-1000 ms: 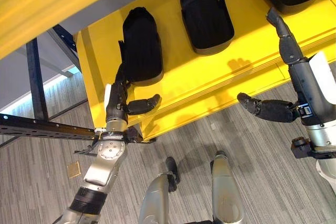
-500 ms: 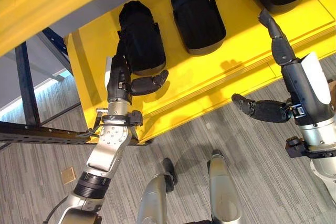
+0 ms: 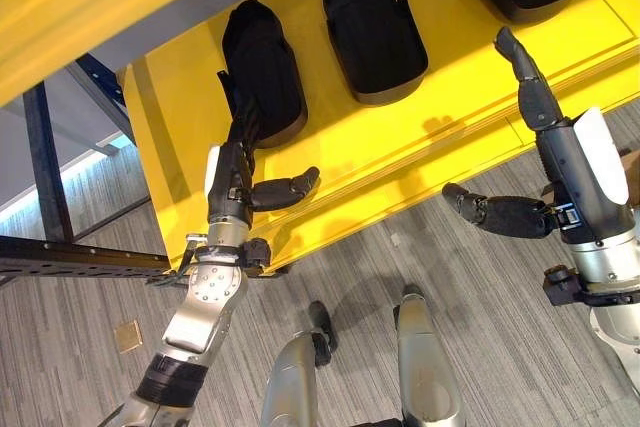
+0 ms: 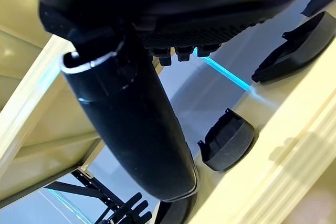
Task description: Move parts from the plastic box to the shelf.
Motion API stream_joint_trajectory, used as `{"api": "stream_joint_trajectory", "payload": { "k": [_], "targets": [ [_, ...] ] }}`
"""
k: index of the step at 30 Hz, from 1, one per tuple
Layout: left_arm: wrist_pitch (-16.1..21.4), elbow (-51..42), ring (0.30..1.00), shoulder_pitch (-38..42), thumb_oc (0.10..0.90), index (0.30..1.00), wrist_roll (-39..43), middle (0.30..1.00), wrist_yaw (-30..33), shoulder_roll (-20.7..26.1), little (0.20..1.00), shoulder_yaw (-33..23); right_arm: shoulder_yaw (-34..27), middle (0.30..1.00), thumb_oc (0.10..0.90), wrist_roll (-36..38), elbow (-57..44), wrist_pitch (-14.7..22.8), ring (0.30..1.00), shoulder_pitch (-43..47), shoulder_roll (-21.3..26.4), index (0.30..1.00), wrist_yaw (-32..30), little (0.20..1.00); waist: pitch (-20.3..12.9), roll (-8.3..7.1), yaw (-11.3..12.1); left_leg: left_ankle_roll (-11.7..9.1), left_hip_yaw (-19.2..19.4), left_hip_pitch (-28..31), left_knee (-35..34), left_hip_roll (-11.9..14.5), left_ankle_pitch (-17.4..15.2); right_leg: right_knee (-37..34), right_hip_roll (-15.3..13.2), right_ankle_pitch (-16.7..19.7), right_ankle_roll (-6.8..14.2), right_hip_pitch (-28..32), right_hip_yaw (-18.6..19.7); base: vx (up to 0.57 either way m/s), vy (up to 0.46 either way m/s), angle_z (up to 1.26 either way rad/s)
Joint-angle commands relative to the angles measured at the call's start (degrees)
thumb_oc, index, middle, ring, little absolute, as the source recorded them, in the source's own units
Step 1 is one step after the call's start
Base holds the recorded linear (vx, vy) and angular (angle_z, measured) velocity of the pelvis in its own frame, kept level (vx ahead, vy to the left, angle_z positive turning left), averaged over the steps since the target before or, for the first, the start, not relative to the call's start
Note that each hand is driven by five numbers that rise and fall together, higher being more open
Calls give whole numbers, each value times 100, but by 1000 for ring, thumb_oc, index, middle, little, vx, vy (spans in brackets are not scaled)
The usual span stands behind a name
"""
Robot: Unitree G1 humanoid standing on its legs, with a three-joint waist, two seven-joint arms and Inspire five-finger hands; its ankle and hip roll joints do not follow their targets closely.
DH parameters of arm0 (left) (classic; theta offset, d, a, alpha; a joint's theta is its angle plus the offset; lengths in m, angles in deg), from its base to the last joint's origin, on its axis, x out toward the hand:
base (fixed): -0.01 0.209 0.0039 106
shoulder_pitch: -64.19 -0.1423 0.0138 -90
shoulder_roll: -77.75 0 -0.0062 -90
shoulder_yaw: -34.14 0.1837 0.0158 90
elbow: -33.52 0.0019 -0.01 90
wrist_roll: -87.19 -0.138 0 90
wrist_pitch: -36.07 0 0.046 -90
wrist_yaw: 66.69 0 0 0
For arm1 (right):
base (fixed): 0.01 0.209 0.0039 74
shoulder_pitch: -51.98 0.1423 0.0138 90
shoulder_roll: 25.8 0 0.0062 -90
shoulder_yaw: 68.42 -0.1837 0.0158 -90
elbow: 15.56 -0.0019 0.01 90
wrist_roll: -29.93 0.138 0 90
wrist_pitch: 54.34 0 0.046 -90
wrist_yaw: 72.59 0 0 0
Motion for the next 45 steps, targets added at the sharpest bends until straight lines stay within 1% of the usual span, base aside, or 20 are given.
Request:
{"api": "stream_joint_trajectory", "payload": {
  "k": [1, 7, 8, 11, 14, 16, 18, 19, 20, 21, 22, 23, 26, 29, 32, 33, 36, 41, 43, 45],
  "targets": [
    [1713, -1035, 1000, 123, 900, 1000, -550, 1000, 771, 94, 1000, -811, -256, 1000, 900, -168, -582, 681, 1000, 340, -349, 1000, -537, 1000, -265, -244, 149, 585, 344, 191, -213, -353, -574, 85, 471, -591, -804, 341, -680, -3, -71, 4],
    [2305, -1399, 1000, -230, 900, 1000, -937, 1000, 866, 120, 1000, -1173, -271, 1000, 900, -295, -678, 677, 1000, 111, -524, 1000, -854, 1000, -390, -331, 302, 514, 219, 309, -535, -361, -440, -287, 480, -453, -756, 522, -768, -2, -80, 10],
    [2591, -1479, 1000, -411, 900, 1000, -961, 1000, 914, 142, 1000, -1322, -319, 1000, 900, -303, -691, 674, 1000, 19, -554, 1000, -913, 1000, -445, -349, 352, 487, 177, 379, -672, -348, -385, -450, 487, -397, -735, 617, -800, 25, -91, 9],
    [3076, -1609, 1000, -801, 900, 1000, -726, 1000, 745, 174, 1000, -1619, -410, 1000, 900, -251, -700, 669, 1000, -166, -603, 1000, -968, 1000, -578, -360, 463, 427, 87, 508, -986, -285, -226, -830, 519, -231, -691, 785, -833, 28, -81, 10],
    [3354, -1730, 1000, -1122, 900, 1000, -622, 1000, 549, 179, 1000, -1810, -508, 1000, 900, -178, -705, 685, 1000, -397, -639, 1000, -1074, 1000, -753, -382, 546, 358, -2, 676, -1337, -213, -85, -1310, 556, -63, -638, 1014, -876, 47, -92, 12],
    [3388, -1839, 1000, -1402, 900, 1000, -118, 1000, 177, 185, 1000, -1935, -586, 1000, 900, -59, -714, 722, 1000, -634, -695, 1000, -1083, 1000, -943, -428, 592, 276, -69, 877, -1631, -124, 16, -1750, 565, 80, -567, 1256, -906, 85, -93, 16],
    [3215, -1868, 1000, -1575, 900, 1000, 240, 1000, -417, 200, 1000, -1934, -578, 1000, 900, 44, -696, 696, 1000, -774, -742, 1000, -1022, 1000, -1123, -474, 617, 196, -120, 1074, -1912, -23, 129, -2163, 557, 234, -487, 1498, -939, 87, -70, 9],
    [2896, -1906, 1000, -1706, 900, 1000, 562, 1000, -907, 200, 1000, -1903, -589, 1000, 900, 112, -715, 650, 1000, -888, -756, 1000, -985, 1000, -1210, -494, 625, 142, -131, 1197, -2084, 50, 227, -2417, 549, 361, -444, 1650, -978, 96, -61, 11],
    [2424, -1902, 1000, -1926, 900, 1000, 909, 1000, -1321, 215, 1000, -1796, -614, 1000, 900, 321, -689, 559, 1000, -1032, -742, 1000, -963, 1000, -1331, -520, 635, 78, -137, 1334, -2249, 154, 309, -2662, 515, 485, -389, 1797, -1007, 90, -50, 12],
    [2244, -1884, 1000, -2016, 900, 1000, 1042, 1000, -1490, 234, 1000, -1750, -633, 1000, 900, 397, -660, 495, 1000, -1082, -738, 1000, -955, 1000, -1384, -525, 642, 54, -141, 1383, -2306, 188, 330, -2759, 499, 532, -365, 1850, -1016, 80, -35, 3],
    [1887, -1857, 1000, -2141, 900, 1000, 1272, 1000, -1809, 261, 1000, -1695, -668, 1000, 900, 464, -618, 411, 1000, -1137, -732, 1000, -940, 1000, -1452, -528, 655, 25, -143, 1455, -2393, 232, 363, -2911, 478, 613, -329, 1934, -1028, 72, -16, -3],
    [1696, -1751, 1000, -2360, 900, 1000, 1466, 1000, -2235, 314, 1000, -1594, -748, 1000, 900, 567, -585, 381, 1000, -1255, -690, 1000, -919, 1000, -1522, -531, 652, -20, -119, 1580, -2539, 306, 416, -3159, 455, 742, -286, 2046, -1032, 65, -5, -5],
    [1488, -1653, 1000, -2800, 900, 1000, 1572, 1000, -2923, 484, 1000, -1373, -945, 1000, 900, 988, -508, 268, 1000, -1434, -556, 1000, -814, 1000, -1643, -510, 633, -119, -24, 1731, -2770, 477, 505, -3498, 397, 923, -207, 2150, -1057, 21, 19, -6],
    [1567, -1567, 1000, -2988, 900, 1000, 1593, 1000, -3142, 583, 1000, -1283, -1058, 1000, 900, 1142, -473, 245, 1000, -1535, -455, 1000, -693, 1000, -1708, -479, 614, -176, 42, 1794, -2859, 564, 542, -3672, 392, 1003, -176, 2220, -1042, 0, 25, -13],
    [1323, -1453, 1000, -3080, 900, 1000, 1825, 1000, -3559, 765, 1000, -1108, -1099, 1000, 900, 1349, -415, 109, 1000, -1651, -295, 1000, -656, 1000, -1753, -442, 564, -216, 129, 1863, -2882, 663, 570, -3733, 380, 1013, -165, 2287, -1040, -3, 19, -6],
    [1300, -1436, 1000, -3082, 900, 1000, 1856, 1000, -3578, 791, 1000, -1076, -1097, 1000, 900, 1387, -410, 85, 1000, -1657, -275, 1000, -640, 1000, -1753, -438, 554, -221, 136, 1867, -2882, 673, 577, -3732, 383, 1013, -169, 2286, -1038, 0, 0, 0],
    [896, -1364, 1000, -3109, 900, 1000, 2052, 1000, -3547, 849, 1000, -950, -1027, 1000, 900, 1463, -381, -105, 1000, -1652, -190, 1000, -591, 1000, -1753, -404, 522, -242, 176, 1944, -2882, 706, 564, -3783, 373, 1031, -154, 2338, -1041, 1, 4, -1],
    [569, -1127, 1000, -3193, 900, 1000, 1573, 1000, -3547, 978, 1000, -833, -965, 1000, 900, 1581, -267, -479, 1000, -1630, -34, 1000, -321, 1000, -1789, -400, 480, -262, 216, 2052, -2882, 730, 560, -3889, 373, 1086, -137, 2443, -1004, 4, -3, -4],
    [315, -995, 1000, -3227, 900, 1000, 1538, 1000, -3466, 1067, 1000, -806, -986, 1000, 900, 1717, -221, -664, 1000, -1664, 76, 1000, -205, 1000, -1807, -393, 461, -284, 237, 2108, -2882, 751, 561, -3899, 374, 1083, -134, 2481, -1002, 32, -10, -8],
    [328, -870, 1000, -3273, 900, 1000, 1511, 1000, -3533, 1137, 1000, -906, -1021, 1000, 900, 1785, -134, -818, 1000, -1728, 168, 1000, -112, 1000, -1825, -390, 453, -295, 269, 2164, -2882, 773, 565, -3924, 375, 1082, -138, 2531, -991, 33, -17, -8]
  ]
}}
